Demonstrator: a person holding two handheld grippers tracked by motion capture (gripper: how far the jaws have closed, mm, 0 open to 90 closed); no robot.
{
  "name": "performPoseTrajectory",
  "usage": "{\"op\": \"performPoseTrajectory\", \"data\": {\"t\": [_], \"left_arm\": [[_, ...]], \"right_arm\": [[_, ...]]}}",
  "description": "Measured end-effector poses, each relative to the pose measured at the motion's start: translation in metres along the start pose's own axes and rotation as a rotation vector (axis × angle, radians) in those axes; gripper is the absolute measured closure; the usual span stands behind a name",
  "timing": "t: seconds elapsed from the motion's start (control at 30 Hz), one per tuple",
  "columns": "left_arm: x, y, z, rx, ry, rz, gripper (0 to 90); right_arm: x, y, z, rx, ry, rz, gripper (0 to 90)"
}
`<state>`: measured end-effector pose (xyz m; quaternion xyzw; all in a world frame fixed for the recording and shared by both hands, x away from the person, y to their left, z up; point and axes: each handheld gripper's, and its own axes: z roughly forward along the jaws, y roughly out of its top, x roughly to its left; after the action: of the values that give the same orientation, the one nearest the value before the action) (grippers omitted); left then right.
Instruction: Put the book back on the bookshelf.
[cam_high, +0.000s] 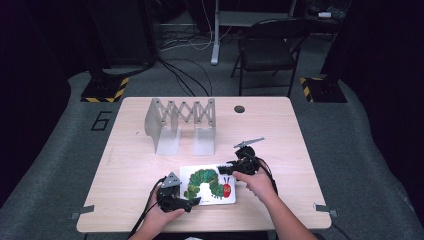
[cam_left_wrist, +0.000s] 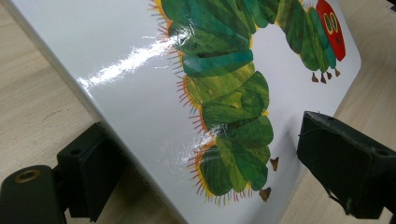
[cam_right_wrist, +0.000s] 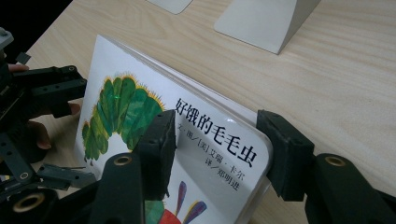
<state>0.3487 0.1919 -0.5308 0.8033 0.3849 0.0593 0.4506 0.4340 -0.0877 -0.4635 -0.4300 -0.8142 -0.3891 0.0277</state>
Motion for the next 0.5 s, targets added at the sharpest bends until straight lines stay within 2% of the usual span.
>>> {"op": "performPoseTrajectory", "data": {"t": [0.1, 0.27, 0.43, 0.47, 0.5], "left_arm": [[0.0003, -0.0001, -0.0006, -0.002, -0.005, -0.01, 11.3], [0.0035, 0.0008, -0.0035, -0.014, -0.014, -0.049, 15.9], [0.0034, 0.003, -0.0053, 0.004, -0.015, -0.051, 16.8], [0.0031, 0.0033, -0.0054, 0.003, -0.01, -0.054, 18.1], [0.0034, 0.004, -0.0063, 0.008, -0.01, -0.054, 18.7]], "right_arm": [[0.0002, -0.0001, -0.0002, -0.001, -0.002, -0.004, 48.4], [0.0016, -0.0004, -0.0008, -0.005, -0.002, 0.0, 48.2], [0.0028, -0.0003, -0.0015, -0.006, -0.004, -0.001, 47.9], [0.003, 0.0, -0.0014, -0.016, -0.004, -0.014, 47.9], [0.0045, 0.0003, -0.0023, -0.008, -0.005, -0.002, 47.9]]}}
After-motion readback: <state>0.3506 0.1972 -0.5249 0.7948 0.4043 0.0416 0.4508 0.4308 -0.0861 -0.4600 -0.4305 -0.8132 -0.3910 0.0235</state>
